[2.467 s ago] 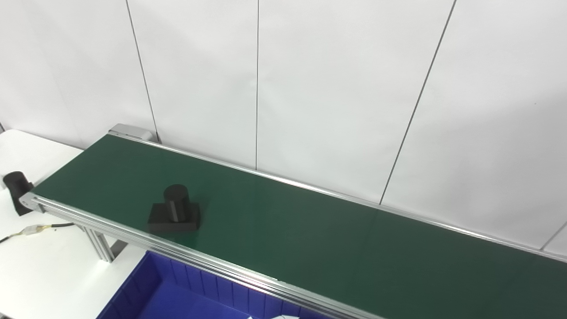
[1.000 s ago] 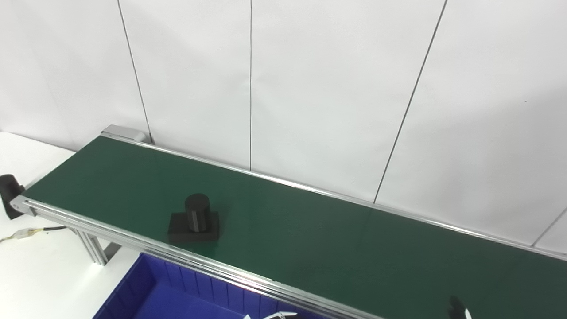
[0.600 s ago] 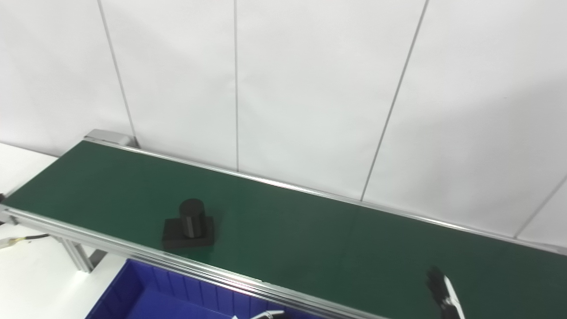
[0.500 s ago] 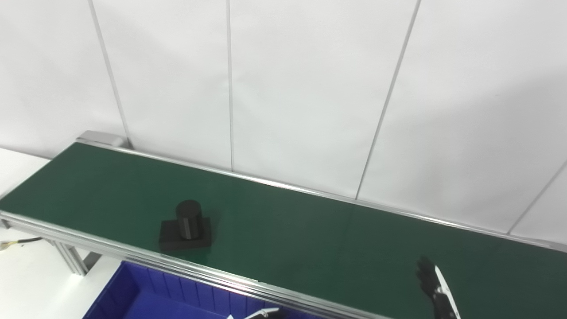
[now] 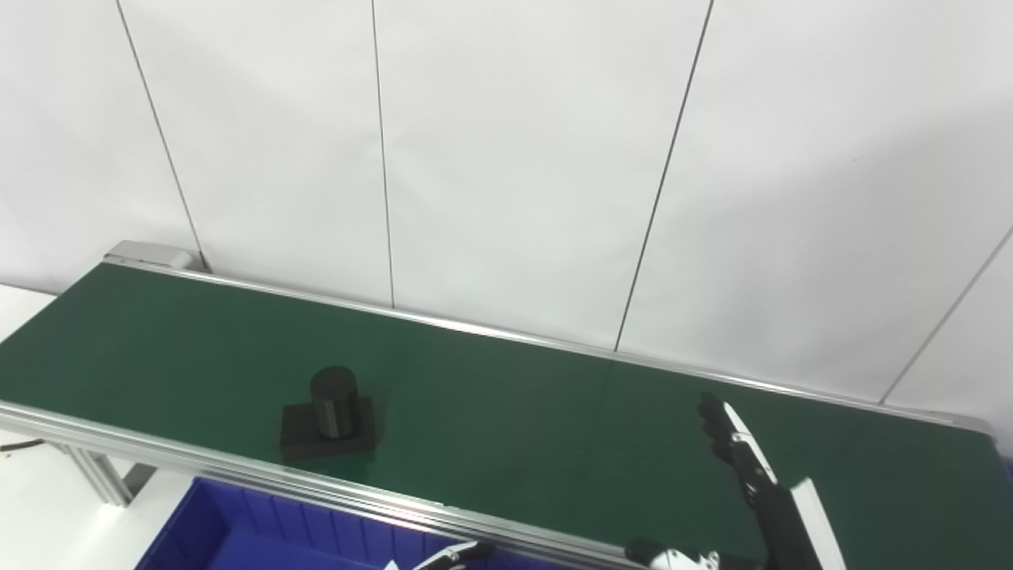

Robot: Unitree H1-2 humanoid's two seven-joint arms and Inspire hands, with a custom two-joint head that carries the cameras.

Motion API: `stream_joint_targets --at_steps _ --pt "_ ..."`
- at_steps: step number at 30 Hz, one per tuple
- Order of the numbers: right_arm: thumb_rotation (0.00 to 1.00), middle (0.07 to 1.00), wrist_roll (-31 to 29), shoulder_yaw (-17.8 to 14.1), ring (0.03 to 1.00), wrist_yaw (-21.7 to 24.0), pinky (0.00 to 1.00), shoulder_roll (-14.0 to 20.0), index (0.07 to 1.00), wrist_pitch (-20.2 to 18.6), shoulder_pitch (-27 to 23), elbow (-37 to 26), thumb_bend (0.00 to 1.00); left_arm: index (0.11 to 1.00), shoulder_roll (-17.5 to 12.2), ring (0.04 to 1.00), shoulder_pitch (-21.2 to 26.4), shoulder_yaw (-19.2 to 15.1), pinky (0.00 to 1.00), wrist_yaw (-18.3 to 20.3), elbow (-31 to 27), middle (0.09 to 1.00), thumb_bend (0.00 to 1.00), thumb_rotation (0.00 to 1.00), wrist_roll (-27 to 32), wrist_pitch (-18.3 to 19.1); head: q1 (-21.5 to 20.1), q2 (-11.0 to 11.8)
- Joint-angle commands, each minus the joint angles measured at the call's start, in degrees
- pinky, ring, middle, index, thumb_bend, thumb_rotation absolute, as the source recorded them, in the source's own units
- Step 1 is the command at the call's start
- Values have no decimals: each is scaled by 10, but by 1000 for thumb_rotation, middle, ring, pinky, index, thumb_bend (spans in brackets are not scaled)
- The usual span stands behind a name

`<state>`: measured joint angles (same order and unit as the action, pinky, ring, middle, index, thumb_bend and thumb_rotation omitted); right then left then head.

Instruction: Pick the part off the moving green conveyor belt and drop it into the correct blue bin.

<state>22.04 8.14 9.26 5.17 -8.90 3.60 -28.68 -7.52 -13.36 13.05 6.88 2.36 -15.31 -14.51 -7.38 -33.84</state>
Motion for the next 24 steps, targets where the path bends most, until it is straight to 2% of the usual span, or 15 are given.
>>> stream_joint_targets --at_steps 1,6,10,15,24 --pt "230 920 3 0 914 2 903 1 975 -14 -25 8 819 858 -4 815 8 -1 711 1 -15 887 862 87 11 -17 -8 -4" --pt "252 927 17 11 915 8 887 6 986 -27 -63 46 830 862 -6 819 12 -1 727 3 -14 890 850 106 13 -18 -16 -12" --pt "266 922 28 17 904 9 867 5 976 -34 -87 68 839 865 -7 808 10 -2 695 5 -23 896 843 116 14 -8 -22 -22" --pt "278 938 34 23 916 14 882 -1 978 -58 -118 84 839 875 -7 835 8 -3 766 5 -27 904 823 109 14 -8 -26 -31" --pt "298 925 39 44 912 20 870 -2 967 -88 -159 107 849 890 -8 862 1 -4 808 8 -49 914 797 139 16 -1 -18 -46"
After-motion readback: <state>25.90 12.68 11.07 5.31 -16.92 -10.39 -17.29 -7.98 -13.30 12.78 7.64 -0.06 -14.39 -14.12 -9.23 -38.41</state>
